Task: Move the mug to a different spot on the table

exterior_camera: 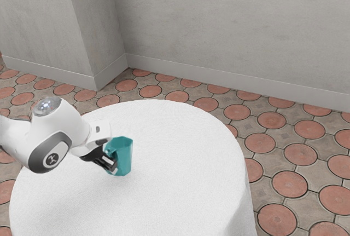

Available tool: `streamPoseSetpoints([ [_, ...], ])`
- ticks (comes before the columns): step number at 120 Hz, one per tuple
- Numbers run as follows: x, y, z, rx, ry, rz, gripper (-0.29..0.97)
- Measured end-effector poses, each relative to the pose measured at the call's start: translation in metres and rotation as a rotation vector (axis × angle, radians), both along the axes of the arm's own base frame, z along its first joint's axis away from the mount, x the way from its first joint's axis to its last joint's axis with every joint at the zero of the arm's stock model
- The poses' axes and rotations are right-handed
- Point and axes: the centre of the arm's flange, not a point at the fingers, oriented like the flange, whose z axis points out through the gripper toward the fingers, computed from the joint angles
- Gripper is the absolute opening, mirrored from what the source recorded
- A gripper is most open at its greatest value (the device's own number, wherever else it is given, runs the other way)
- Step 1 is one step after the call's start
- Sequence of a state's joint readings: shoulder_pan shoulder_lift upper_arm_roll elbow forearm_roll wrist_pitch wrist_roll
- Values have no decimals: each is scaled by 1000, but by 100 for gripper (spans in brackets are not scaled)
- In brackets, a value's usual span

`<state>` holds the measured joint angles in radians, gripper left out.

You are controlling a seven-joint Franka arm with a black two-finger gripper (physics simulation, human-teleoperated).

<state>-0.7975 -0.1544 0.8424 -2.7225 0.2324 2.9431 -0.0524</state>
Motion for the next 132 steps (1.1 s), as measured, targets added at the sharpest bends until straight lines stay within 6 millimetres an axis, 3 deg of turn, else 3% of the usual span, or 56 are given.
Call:
streamPoseSetpoints([
  [22, 7, -15, -5, 22, -14, -16, 23],
  [61, 1, -11, -7, -1, -17, 20, 39],
  [86, -5, -4, -10, -16, -3, 45, 57],
  [132, -20, 4, -13, -57, 26, 69, 66],
])
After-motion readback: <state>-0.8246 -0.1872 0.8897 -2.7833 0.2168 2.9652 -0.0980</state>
